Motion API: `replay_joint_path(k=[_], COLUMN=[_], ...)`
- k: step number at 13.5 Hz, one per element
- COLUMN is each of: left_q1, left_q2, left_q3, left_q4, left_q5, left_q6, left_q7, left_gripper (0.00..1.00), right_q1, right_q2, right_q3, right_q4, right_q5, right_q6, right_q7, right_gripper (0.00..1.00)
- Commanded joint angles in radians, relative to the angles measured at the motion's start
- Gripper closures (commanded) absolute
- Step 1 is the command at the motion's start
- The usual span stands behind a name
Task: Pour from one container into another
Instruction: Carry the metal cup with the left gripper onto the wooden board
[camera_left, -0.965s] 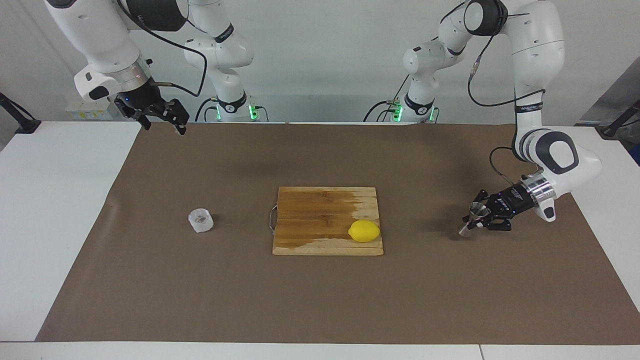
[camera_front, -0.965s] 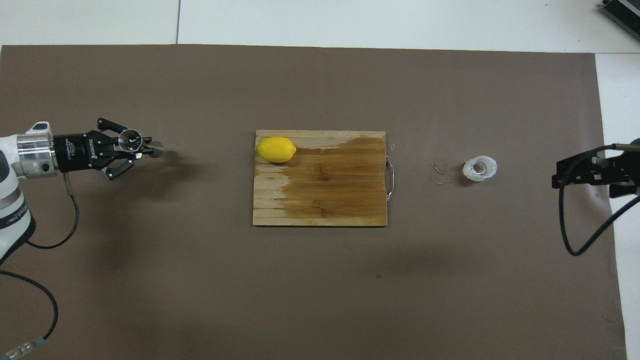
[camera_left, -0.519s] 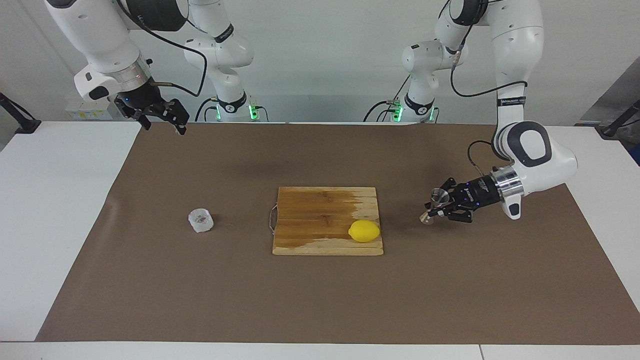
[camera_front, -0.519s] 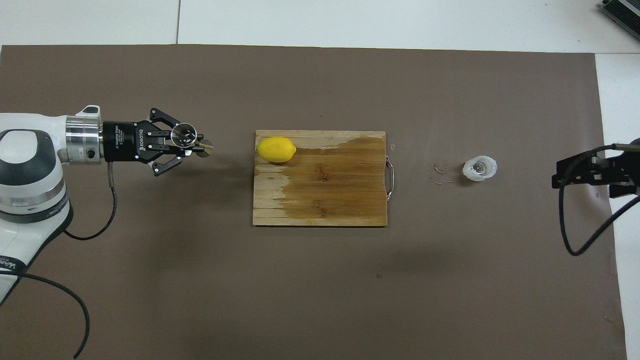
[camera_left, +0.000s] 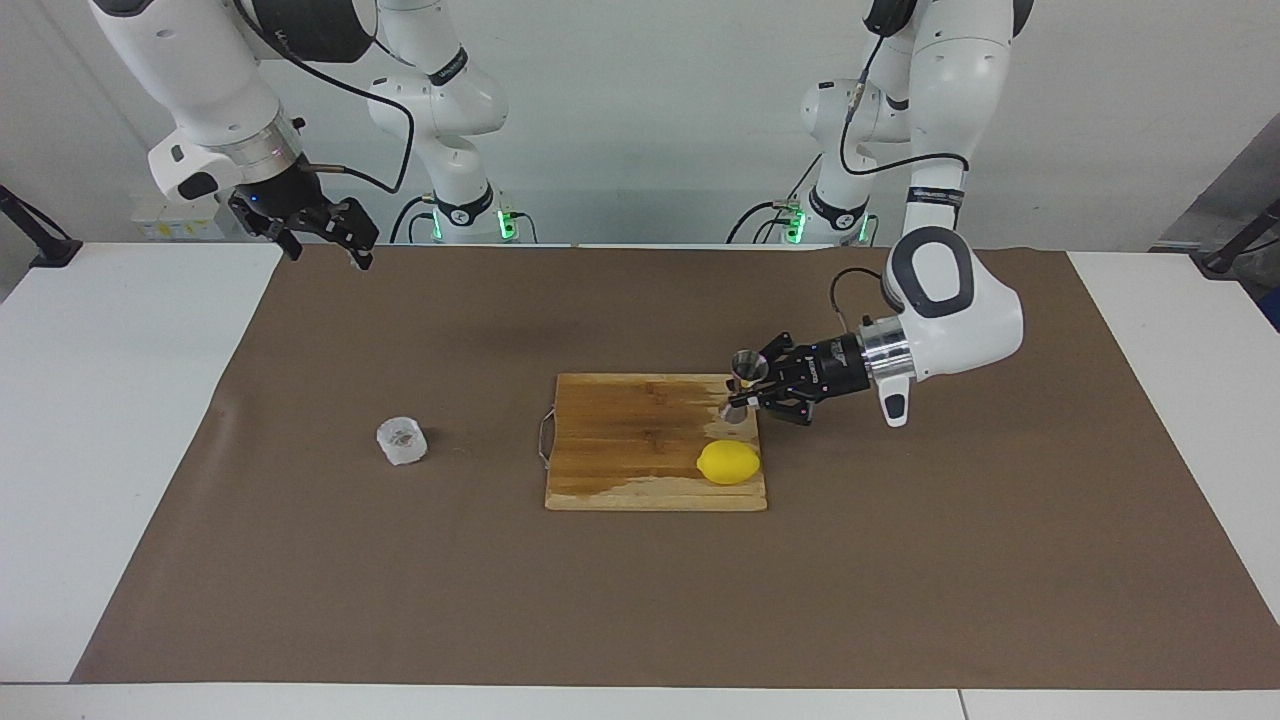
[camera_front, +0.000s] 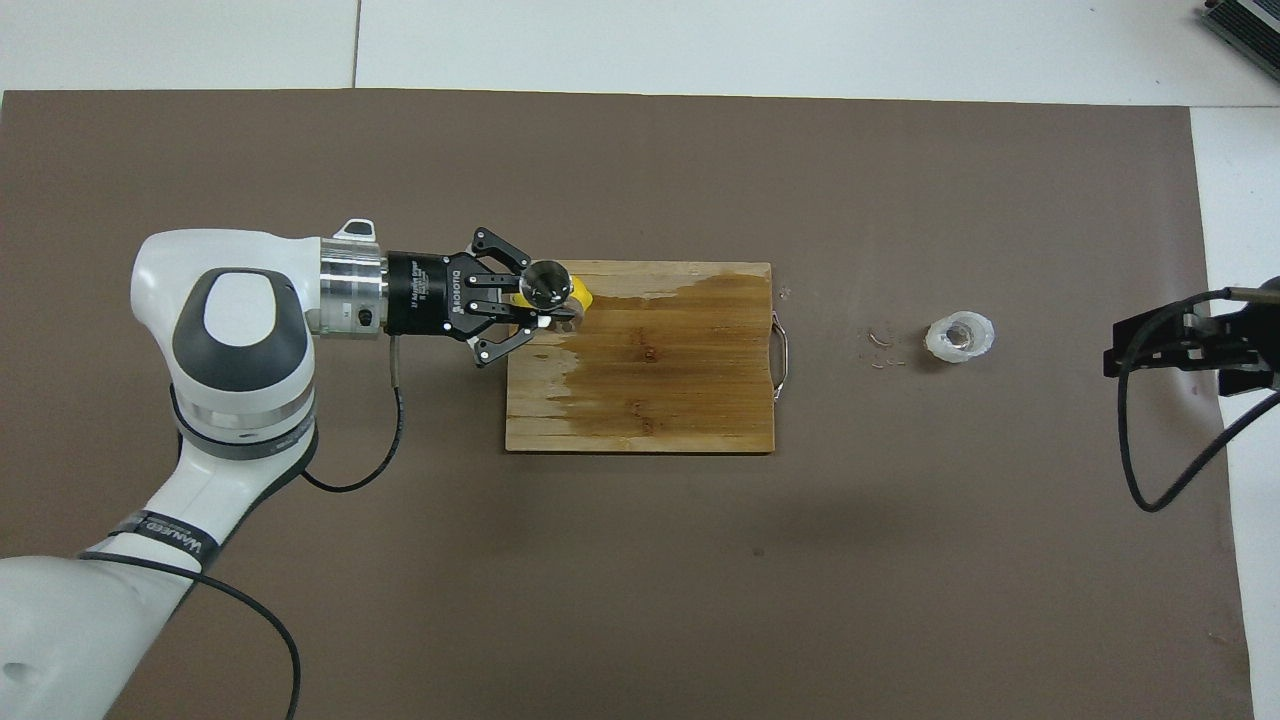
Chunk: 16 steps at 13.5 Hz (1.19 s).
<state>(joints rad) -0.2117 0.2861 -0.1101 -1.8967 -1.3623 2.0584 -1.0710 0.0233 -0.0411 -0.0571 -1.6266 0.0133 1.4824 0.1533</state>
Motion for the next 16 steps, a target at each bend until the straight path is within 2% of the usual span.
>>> replay_joint_path(k=[1,4,6,10,12,14,16], left_q1=[-0.107,-0.140,-0.160,-0.190,-0.192,-0.192,-0.195], left_q2=[-0.010,0.031,0.059,0.084,0.099,0.163,0.166], left_q3=[0.017,0.017,0.017,0.017,0.017,0.017,0.017], left_q4=[-0.024,-0.021,-0.021,-0.019,-0.018,0.005,0.004], left_q5=[-0.089,-0.148,-0.190,-0.254,-0.271,-0.276,-0.281], left_q6=[0.118,0.131,0.140,0.201,0.221,0.204,0.197], left_q7=[-0.014,0.000,0.076,0.112,0.129,0.161,0.175], left_gripper=[1.00,1.00,1.00,1.00,1.00,1.00,1.00], right_q1=[0.006,0.006,0.006,0.006,0.006,0.006,0.006], right_q2=[0.001,0.001,0.001,0.001,0.001,0.001,0.001], right_q3=[-0.009,-0.009,-0.009,-0.009,-0.009,-0.009,-0.009], right_q4=[0.002,0.002,0.002,0.002,0.002,0.002,0.002], right_q5=[0.007,0.005,0.007,0.007,0.007,0.007,0.007], right_q6=[-0.013,-0.013,-0.013,-0.013,-0.013,-0.013,-0.013], right_q7=[-0.018,-0.020,-0.020,-0.020,-0.020,-0.018,-0.018], right_gripper=[0.00,0.00,0.00,0.00,0.00,0.00,0.00])
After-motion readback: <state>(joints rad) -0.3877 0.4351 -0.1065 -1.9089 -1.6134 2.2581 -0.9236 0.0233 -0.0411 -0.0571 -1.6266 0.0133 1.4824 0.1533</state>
